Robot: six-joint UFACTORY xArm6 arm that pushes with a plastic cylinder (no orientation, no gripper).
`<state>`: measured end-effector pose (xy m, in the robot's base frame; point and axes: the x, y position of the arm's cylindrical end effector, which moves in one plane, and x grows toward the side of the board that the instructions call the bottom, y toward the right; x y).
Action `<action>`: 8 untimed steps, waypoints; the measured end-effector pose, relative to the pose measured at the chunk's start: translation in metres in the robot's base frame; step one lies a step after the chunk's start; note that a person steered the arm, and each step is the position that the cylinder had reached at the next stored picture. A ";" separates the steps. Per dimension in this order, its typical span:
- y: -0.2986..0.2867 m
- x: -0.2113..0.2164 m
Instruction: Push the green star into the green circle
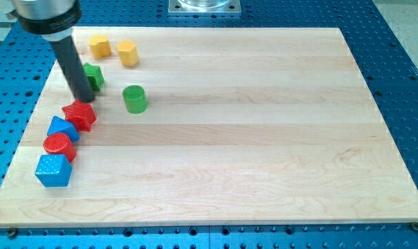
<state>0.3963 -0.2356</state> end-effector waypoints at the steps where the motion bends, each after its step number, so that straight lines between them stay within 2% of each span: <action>1: -0.015 -0.002; 3: -0.004 -0.033; 4: -0.002 -0.034; 6: -0.026 -0.068; 8: 0.076 -0.045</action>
<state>0.3516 -0.1592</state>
